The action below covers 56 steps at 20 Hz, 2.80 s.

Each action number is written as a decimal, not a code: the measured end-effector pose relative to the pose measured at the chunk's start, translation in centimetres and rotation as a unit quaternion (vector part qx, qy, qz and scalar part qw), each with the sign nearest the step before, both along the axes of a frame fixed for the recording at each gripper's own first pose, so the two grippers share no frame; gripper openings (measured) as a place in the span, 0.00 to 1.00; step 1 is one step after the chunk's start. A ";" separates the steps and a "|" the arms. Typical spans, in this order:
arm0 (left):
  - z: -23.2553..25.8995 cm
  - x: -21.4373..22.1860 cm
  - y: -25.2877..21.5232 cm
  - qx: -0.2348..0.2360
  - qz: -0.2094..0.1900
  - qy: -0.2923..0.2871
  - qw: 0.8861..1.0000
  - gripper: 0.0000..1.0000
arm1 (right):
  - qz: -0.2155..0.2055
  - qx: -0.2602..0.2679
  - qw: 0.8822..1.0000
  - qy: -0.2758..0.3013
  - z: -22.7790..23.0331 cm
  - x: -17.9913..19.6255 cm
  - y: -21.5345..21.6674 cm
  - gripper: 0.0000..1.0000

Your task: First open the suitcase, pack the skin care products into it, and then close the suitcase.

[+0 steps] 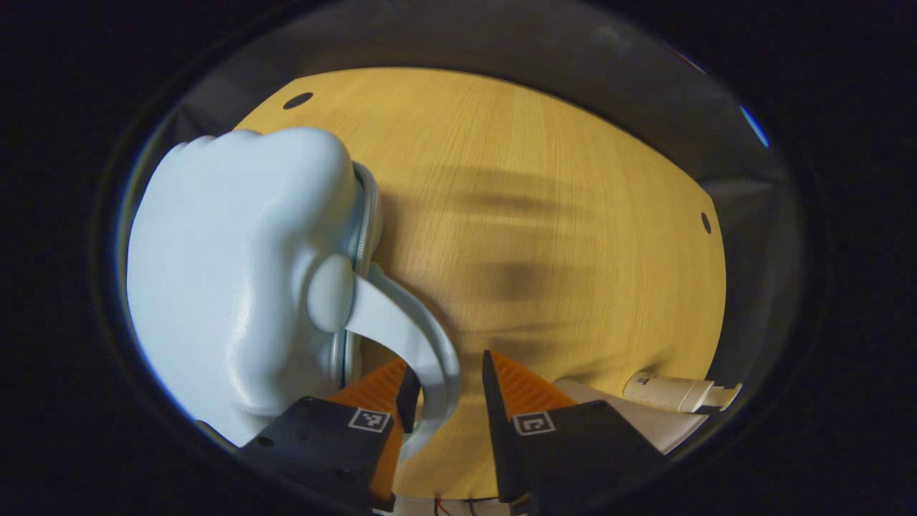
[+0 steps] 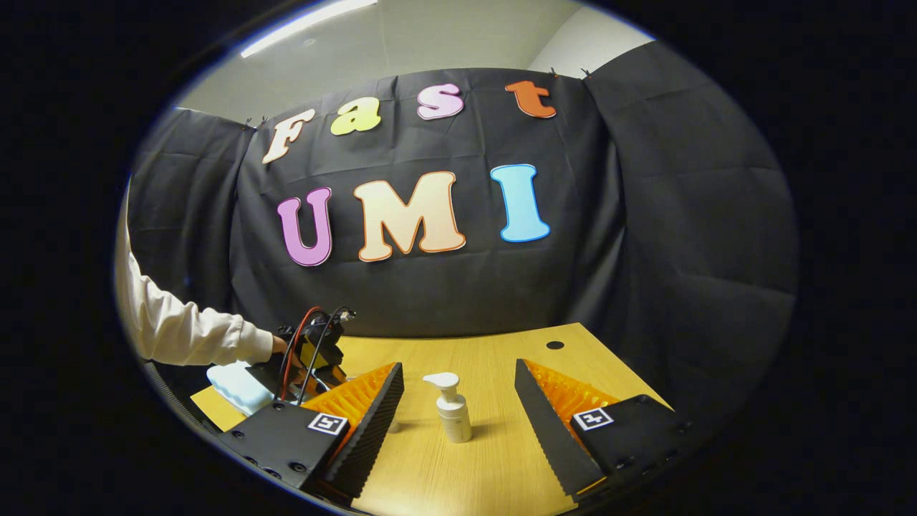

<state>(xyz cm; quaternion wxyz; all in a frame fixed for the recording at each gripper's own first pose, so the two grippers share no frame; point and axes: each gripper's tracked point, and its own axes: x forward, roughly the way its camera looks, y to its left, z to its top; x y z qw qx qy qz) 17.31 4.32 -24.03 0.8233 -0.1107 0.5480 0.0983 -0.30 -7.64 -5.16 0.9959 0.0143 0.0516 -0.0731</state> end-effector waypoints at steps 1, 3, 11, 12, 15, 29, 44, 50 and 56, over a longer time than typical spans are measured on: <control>0.1 -0.1 0.0 -0.008 0.000 0.001 1.000 0.35 | -0.001 0.000 1.000 0.000 0.0 0.0 -0.1 0.96; 0.3 -0.2 0.1 -0.014 -0.009 0.003 1.000 0.33 | 0.000 0.001 1.000 0.002 -0.1 0.1 0.0 0.98; 1.0 -0.5 -0.1 -0.048 -0.016 0.009 0.999 0.16 | 0.010 -0.011 1.000 0.007 -0.2 0.1 1.0 0.96; 1.1 -0.4 -0.2 -0.059 -0.007 0.011 0.998 0.10 | 0.012 -0.013 1.000 0.008 -0.3 0.1 1.1 0.96; 1.7 -0.4 -0.3 -0.083 -0.005 0.011 0.996 0.05 | 0.013 -0.017 1.000 0.009 -0.2 0.1 1.4 0.98; 15.9 -2.5 1.1 -0.196 -0.031 -0.097 0.975 0.01 | 0.052 -0.042 0.998 0.007 0.6 1.5 5.3 0.98; 30.2 -12.2 24.8 -0.134 0.049 -0.243 0.959 0.01 | 0.113 -0.031 0.993 -0.023 2.5 4.6 11.9 0.98; 27.4 -16.3 32.5 -0.069 0.073 -0.223 0.970 0.01 | 0.116 -0.028 0.993 -0.026 3.1 4.9 12.9 0.98; 19.6 -21.6 40.7 0.025 0.086 -0.162 0.983 0.01 | 0.115 -0.027 0.993 -0.021 2.8 5.2 13.3 0.98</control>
